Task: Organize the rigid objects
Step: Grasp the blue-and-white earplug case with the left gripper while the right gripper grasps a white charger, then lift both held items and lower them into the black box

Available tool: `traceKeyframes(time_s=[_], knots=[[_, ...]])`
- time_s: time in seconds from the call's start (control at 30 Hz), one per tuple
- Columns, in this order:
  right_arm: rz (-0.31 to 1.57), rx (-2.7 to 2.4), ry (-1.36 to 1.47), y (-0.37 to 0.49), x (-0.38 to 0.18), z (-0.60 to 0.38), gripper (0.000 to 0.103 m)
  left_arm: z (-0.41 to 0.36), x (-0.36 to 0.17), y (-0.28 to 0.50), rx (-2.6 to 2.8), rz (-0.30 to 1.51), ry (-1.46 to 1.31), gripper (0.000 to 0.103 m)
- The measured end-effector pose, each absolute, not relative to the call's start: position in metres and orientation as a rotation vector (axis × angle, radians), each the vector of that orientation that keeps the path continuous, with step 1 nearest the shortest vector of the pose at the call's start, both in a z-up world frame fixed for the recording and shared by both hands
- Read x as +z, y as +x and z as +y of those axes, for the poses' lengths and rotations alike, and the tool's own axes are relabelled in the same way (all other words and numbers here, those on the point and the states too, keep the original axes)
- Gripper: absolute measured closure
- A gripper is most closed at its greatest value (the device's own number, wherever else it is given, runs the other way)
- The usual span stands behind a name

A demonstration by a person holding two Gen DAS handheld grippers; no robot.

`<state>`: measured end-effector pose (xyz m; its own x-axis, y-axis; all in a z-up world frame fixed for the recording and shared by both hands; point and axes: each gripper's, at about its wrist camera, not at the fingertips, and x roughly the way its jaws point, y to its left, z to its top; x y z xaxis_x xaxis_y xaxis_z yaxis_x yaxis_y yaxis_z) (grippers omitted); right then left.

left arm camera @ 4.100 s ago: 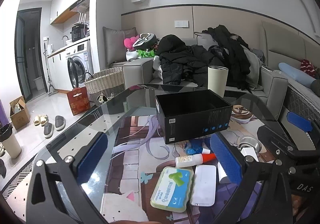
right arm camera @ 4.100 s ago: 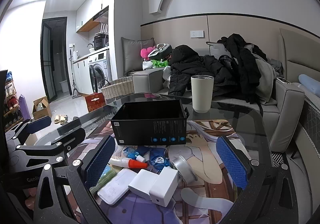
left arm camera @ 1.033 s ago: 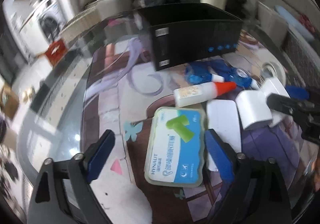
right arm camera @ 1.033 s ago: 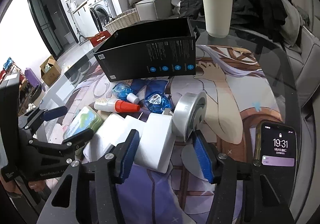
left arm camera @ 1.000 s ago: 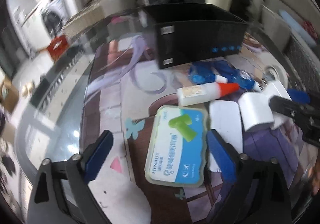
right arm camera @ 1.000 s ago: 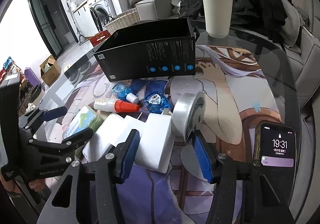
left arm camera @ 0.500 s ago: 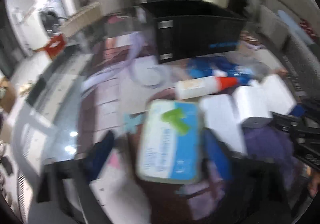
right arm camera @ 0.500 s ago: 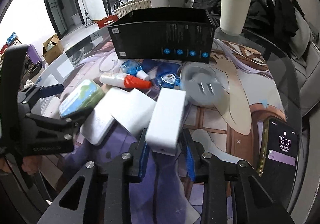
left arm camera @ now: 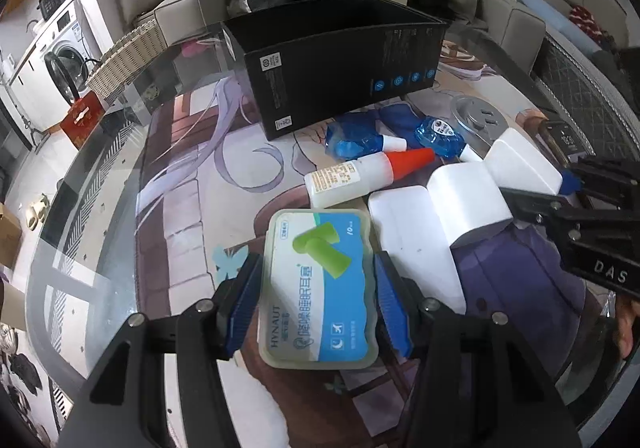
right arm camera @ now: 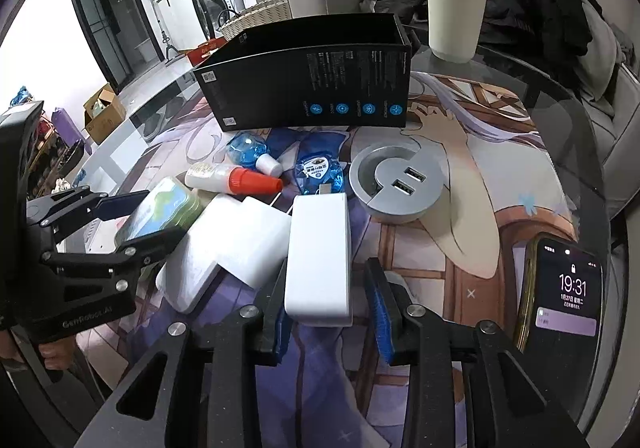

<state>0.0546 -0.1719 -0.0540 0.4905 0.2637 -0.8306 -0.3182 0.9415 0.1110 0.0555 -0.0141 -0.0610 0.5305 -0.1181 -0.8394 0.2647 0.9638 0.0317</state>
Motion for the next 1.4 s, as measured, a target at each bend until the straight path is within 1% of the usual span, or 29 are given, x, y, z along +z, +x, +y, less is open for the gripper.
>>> traceKeyframes(time_s=[0.03, 0.1, 0.13, 0.33, 0.47, 0.63, 0.87, 0.97, 1.13, 1.4], knots=[[0.995, 0.355, -0.065, 0.055, -0.054, -0.171, 0.071, -0.014, -0.061, 0.056, -0.232, 0.988, 0.16, 0.048], [0.992, 0.363, -0.07, 0.056, -0.053, -0.168, 0.079, -0.014, -0.061, 0.056, -0.239, 0.991, 0.155, 0.048], [0.989, 0.363, -0.075, 0.056, -0.053, -0.167, 0.08, -0.014, -0.061, 0.056, -0.242, 0.993, 0.154, 0.048], [0.985, 0.365, -0.06, 0.054, -0.05, -0.165, 0.08, -0.013, -0.057, 0.053, -0.259, 0.986, 0.148, 0.048], [0.963, 0.377, -0.042, 0.053, -0.043, -0.167, 0.081, -0.014, -0.047, 0.05, -0.255, 0.938, 0.155, 0.048], [0.835, 0.384, -0.066, 0.041, -0.017, -0.163, 0.081, -0.014, -0.024, 0.045, -0.249, 0.822, 0.139, 0.049], [0.475, 0.388, -0.106, 0.003, 0.045, -0.154, 0.081, -0.01, 0.03, 0.023, -0.217, 0.536, 0.108, 0.048], [0.381, 0.392, -0.125, -0.006, 0.064, -0.151, 0.081, -0.008, 0.049, 0.014, -0.21, 0.436, 0.102, 0.048], [0.327, 0.394, -0.098, -0.007, 0.084, -0.148, 0.081, -0.001, 0.072, 0.015, -0.199, 0.345, 0.076, 0.048], [0.294, 0.369, -0.049, 0.02, 0.102, -0.144, 0.081, 0.006, 0.088, 0.05, -0.14, 0.319, 0.051, 0.048]])
